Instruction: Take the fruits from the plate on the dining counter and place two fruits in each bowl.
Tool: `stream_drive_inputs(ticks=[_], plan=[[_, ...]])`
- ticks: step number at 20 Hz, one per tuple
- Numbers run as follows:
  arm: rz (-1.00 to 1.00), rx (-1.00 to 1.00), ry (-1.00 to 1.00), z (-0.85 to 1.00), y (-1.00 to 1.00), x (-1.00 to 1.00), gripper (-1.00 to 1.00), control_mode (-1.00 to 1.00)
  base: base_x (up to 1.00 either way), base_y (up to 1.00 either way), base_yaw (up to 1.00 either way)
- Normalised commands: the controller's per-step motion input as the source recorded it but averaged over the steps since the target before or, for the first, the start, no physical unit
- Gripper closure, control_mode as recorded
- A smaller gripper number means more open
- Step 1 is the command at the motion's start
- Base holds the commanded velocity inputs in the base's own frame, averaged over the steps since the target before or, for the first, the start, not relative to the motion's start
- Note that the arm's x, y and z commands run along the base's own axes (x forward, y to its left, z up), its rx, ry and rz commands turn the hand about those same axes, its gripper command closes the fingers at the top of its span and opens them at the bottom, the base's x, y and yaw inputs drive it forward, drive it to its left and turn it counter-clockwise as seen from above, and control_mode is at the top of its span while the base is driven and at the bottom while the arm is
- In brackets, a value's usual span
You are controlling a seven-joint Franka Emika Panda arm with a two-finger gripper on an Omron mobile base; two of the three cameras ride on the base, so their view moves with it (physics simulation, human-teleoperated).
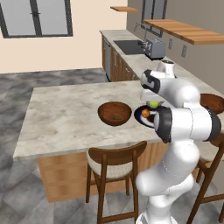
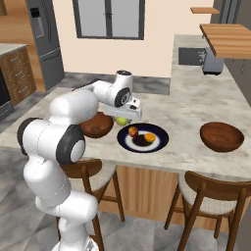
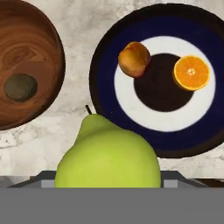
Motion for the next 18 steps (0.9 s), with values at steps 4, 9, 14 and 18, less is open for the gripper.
stream_drive_inputs(ticks=[4,9,14,18], plan=[[0.00,0.00,0.04,0.24,1.00,0.06,1.00,-1.00,0.00,0.00,0.00],[-0.03,-0.07,0.02,-0.16,1.00,0.13,1.00,-1.00,0.00,0.00,0.00],[0.00,-0.01,0.01,0.00,0.69,0.11,1.00,-1.00,0.00,0.00,0.00],[0.00,0.00,0.01,-0.24,0.17,0.33,1.00,-1.00,0.00,0.00,0.00]])
